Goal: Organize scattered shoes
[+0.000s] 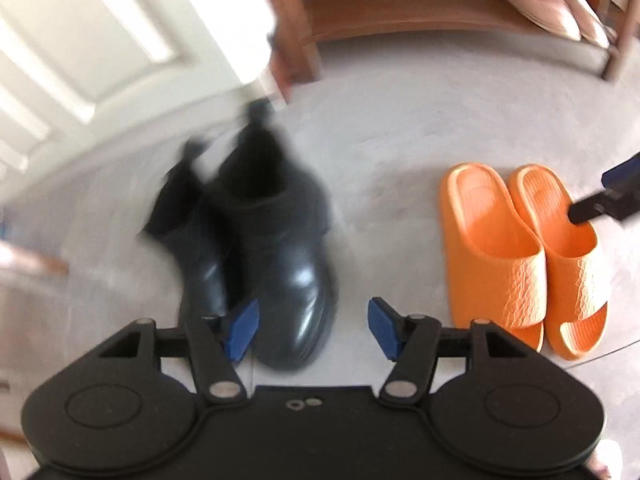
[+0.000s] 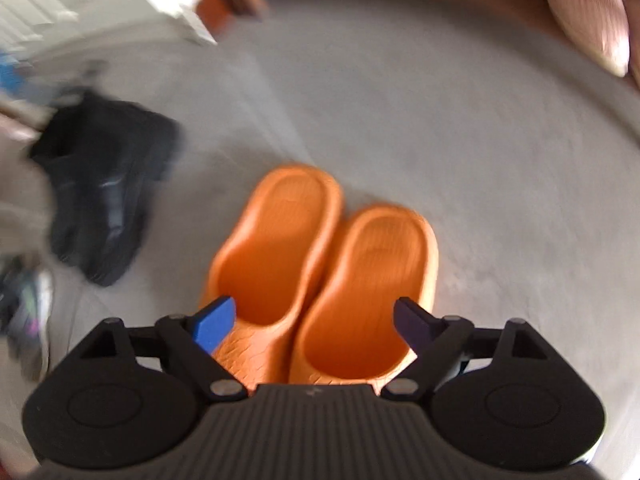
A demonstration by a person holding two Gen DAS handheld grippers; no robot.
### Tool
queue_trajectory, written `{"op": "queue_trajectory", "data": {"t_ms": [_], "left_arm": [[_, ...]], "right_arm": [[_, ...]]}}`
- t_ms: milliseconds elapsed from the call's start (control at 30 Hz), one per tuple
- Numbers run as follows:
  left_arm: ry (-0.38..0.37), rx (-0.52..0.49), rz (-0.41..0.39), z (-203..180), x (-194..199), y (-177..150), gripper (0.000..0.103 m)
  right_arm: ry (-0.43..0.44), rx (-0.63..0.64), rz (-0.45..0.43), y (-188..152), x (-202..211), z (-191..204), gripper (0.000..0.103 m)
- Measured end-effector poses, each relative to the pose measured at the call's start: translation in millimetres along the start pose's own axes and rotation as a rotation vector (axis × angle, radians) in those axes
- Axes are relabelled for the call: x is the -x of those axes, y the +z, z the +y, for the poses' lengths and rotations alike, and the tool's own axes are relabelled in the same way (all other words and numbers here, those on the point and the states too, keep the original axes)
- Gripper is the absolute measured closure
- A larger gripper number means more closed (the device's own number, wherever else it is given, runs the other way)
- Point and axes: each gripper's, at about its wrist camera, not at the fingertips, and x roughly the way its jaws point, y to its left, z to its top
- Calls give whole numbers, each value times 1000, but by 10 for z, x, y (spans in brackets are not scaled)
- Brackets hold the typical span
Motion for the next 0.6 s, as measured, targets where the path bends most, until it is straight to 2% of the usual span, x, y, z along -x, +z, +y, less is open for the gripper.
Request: {"op": "queue_trajectory", "data": {"t_ms": [100,167,233,300,333,367,433,500,600], "left_arm": [[-95,-18,8,-297,-179,-45,42],[-123,-104,-5,-513,-270,-192,42],[-103,-201,-44,-682,-331,-318,42],[-74,-295,-113,-835,-381,-476,42],[-53,-325,-164,-870,-390,-526,42],[-14,-359,-219,-904,-418,-563,42],[62,-409,-276,-924,-527,-561,42],[64,-416,-262,-841,-734,-467,42],[-37,-350,-151,-703,-1082,-294,42]], "right_arm": [[94,-10,-57,-353,53,-131,14],[97,22,-121,-606,-89,-214,14],[11,144,-176,-897,-340,-212,14],[-103,316,-203,-1251,-512,-111,14],[-143,362,-204,-1361,-572,-90,14],[-167,371,-198,-1410,-626,-101,14],[-200,366,-192,-1461,-717,-178,14],[-197,302,-204,-1386,-769,-390,14],[-235,264,-185,-1325,-810,-584,14]]}}
